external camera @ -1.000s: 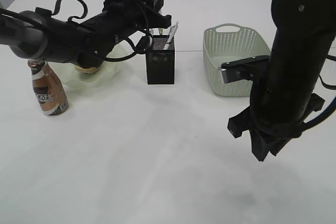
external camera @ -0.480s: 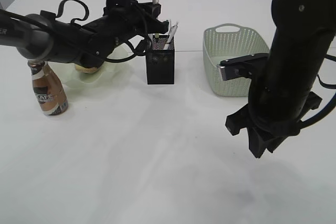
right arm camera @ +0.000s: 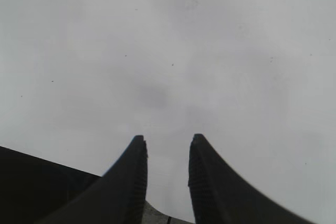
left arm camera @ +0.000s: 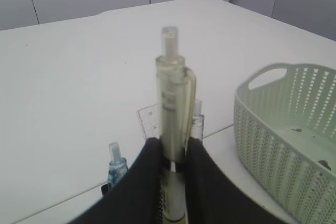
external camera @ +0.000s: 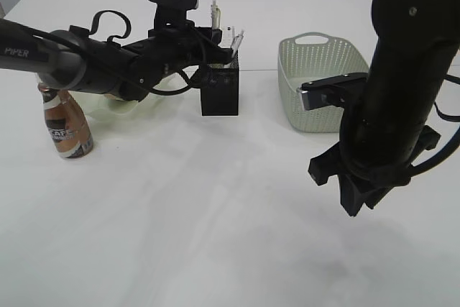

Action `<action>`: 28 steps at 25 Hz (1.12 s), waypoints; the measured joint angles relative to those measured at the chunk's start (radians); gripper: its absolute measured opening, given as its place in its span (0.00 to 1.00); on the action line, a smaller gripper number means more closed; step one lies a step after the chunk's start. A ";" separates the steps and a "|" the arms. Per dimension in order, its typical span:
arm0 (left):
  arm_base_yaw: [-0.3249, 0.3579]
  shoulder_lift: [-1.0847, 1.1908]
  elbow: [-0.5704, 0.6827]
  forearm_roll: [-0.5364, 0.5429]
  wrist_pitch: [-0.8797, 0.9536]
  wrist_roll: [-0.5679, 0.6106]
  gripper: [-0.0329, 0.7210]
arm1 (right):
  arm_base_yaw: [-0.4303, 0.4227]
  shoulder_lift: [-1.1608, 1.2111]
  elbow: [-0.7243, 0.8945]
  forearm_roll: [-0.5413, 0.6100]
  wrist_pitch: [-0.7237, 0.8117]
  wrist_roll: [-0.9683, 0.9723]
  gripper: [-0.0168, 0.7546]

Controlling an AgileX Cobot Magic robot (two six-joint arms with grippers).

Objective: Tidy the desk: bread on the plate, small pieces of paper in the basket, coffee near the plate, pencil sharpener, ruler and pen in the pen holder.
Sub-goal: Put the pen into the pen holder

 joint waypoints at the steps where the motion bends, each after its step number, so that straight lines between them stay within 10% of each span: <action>1: 0.000 0.002 0.000 0.000 0.003 -0.001 0.14 | 0.000 0.000 0.000 0.000 0.000 0.000 0.33; 28: 0.000 -0.004 -0.045 0.000 0.146 -0.024 0.49 | 0.000 0.000 0.000 0.000 -0.017 0.000 0.33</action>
